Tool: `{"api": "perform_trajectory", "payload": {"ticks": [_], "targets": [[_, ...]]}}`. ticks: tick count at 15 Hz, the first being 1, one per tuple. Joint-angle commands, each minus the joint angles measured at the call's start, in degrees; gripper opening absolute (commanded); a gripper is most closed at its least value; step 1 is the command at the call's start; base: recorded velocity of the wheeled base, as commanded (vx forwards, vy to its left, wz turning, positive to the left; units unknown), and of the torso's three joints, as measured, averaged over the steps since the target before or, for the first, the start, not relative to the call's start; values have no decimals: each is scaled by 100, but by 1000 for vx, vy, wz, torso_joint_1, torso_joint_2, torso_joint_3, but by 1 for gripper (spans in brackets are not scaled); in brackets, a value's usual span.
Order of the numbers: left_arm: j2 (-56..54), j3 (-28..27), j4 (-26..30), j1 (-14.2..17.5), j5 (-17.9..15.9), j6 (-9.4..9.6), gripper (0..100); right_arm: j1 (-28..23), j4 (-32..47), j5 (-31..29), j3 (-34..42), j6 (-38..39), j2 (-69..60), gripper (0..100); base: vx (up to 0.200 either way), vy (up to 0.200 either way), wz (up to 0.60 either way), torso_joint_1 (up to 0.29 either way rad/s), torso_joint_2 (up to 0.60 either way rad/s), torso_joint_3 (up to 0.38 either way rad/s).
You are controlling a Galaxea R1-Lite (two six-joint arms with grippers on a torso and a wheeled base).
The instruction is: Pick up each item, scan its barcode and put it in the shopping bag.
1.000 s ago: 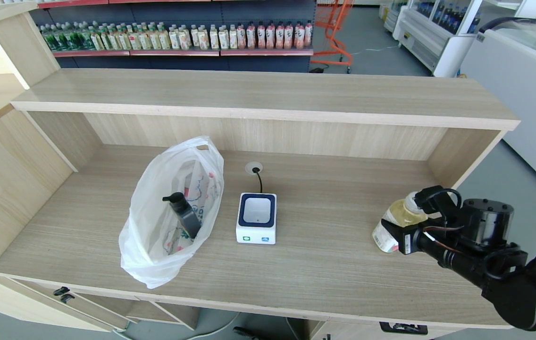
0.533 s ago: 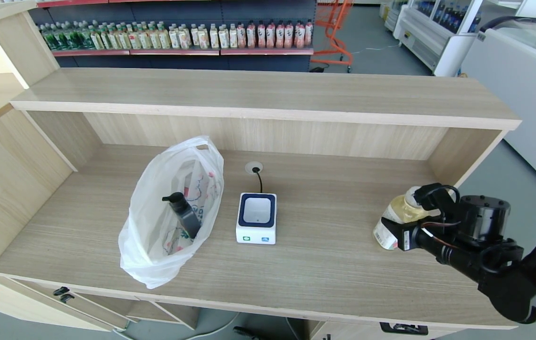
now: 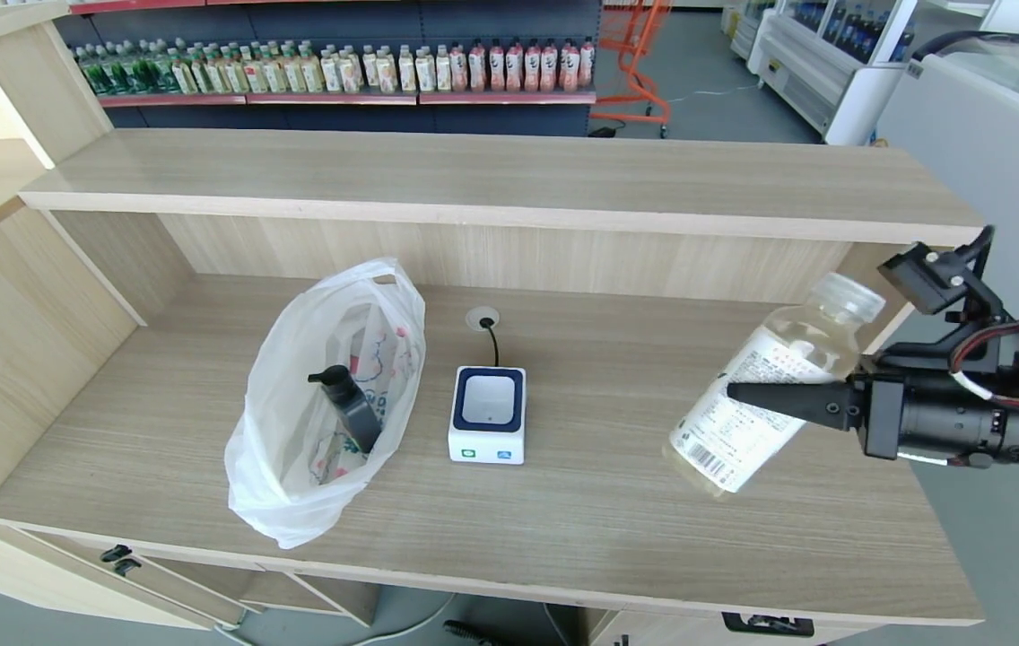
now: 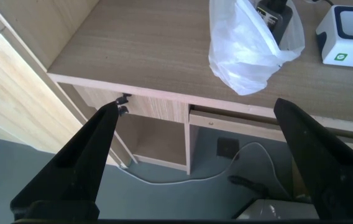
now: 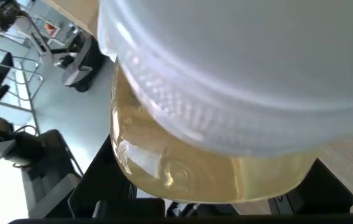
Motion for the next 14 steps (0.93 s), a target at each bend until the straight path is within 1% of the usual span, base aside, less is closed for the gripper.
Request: {"api": "perform_trajectory", "payload": {"ticks": [1, 2, 3, 10, 14], "targets": [[-2, 0, 1, 0, 1, 0, 100, 410, 234, 209, -366, 351, -829, 0, 0, 0, 0, 0, 0, 0], [-2, 0, 1, 0, 1, 0, 100, 805, 234, 209, -445, 747, -899, 0, 0, 0, 0, 0, 0, 0], [-2, 0, 1, 0, 1, 0, 100, 955, 234, 191, -436, 755, -899, 0, 0, 0, 0, 0, 0, 0], [-2, 0, 1, 0, 1, 0, 100, 1368, 260, 130, -383, 747, -811, 0, 0, 0, 0, 0, 0, 0], [-2, 0, 1, 0, 1, 0, 100, 1649, 260, -257, -304, 729, -776, 0, 0, 0, 0, 0, 0, 0]]}}
